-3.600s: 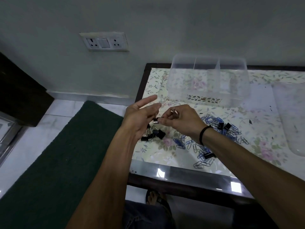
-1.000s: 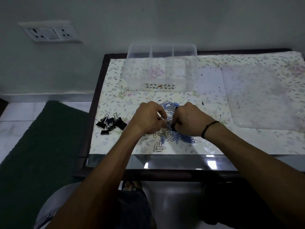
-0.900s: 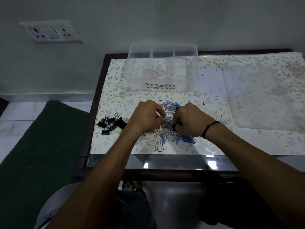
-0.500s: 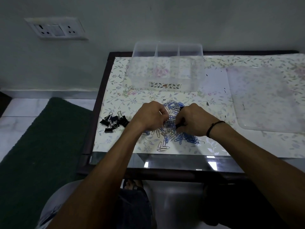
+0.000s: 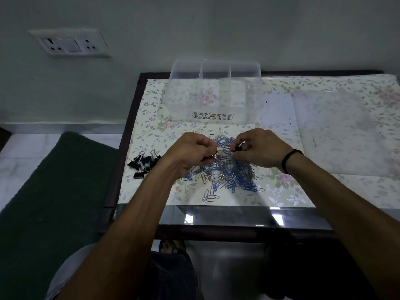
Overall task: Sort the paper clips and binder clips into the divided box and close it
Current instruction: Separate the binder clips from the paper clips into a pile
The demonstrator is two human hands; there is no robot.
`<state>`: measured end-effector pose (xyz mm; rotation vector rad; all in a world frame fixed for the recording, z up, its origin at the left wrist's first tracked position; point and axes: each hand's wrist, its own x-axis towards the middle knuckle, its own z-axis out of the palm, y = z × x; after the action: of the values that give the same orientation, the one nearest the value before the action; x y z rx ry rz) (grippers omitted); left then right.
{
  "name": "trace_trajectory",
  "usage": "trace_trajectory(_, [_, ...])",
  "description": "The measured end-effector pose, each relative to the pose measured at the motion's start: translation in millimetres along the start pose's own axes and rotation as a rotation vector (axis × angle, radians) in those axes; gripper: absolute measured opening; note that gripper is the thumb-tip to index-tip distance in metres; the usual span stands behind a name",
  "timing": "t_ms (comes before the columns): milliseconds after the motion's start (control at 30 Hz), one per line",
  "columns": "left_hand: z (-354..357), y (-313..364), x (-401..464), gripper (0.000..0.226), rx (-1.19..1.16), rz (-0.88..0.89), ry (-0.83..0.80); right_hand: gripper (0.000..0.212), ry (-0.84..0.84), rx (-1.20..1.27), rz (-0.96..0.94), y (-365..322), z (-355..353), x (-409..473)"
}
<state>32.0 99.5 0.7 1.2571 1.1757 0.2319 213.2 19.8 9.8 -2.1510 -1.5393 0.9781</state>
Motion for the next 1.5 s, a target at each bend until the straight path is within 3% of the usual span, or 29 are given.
trace_trajectory(233, [-0.6, 1.3, -3.8, 0.035, 0.0, 0.003, -0.008, 0.013, 0.004, -0.021, 0.015, -4.3, 0.6, 0.7])
trace_trajectory(500, [-0.4, -3.2, 1.6, 0.008, 0.045, -0.006, 0.005, 0.016, 0.019, 0.225, 0.107, -0.3, 0.7, 4.6])
trace_trajectory(700, [10.3, 2.3, 2.6, 0.008, -0.195, -0.01, 0.109, 0.016, -0.076, 0.804, 0.118, -8.8, -4.8, 2.9])
trace_trajectory(933, [22.4, 15.3, 0.7, 0.018, -0.604, -0.047, -0.03, 0.004, 0.181, 0.749, 0.143, -9.8, -3.5, 14.4])
trace_trajectory(1200, [-35.7, 11.6, -9.8, 0.009, -0.481, 0.028, 0.147, 0.013, 0.08, 0.752, 0.114, -50.4, 23.6, 34.1])
trace_trajectory(1367, [-110.0, -14.6, -25.2, 0.003, -0.24, 0.011, 0.399, 0.01, -0.059, 0.776, 0.173, -93.9, 71.5, 57.3])
trace_trajectory(1500, [-141.9, -34.7, -37.0, 0.031, -0.204, -0.116, 0.374, 0.009, -0.166, 0.752, 0.193, -114.3, 112.6, 63.5])
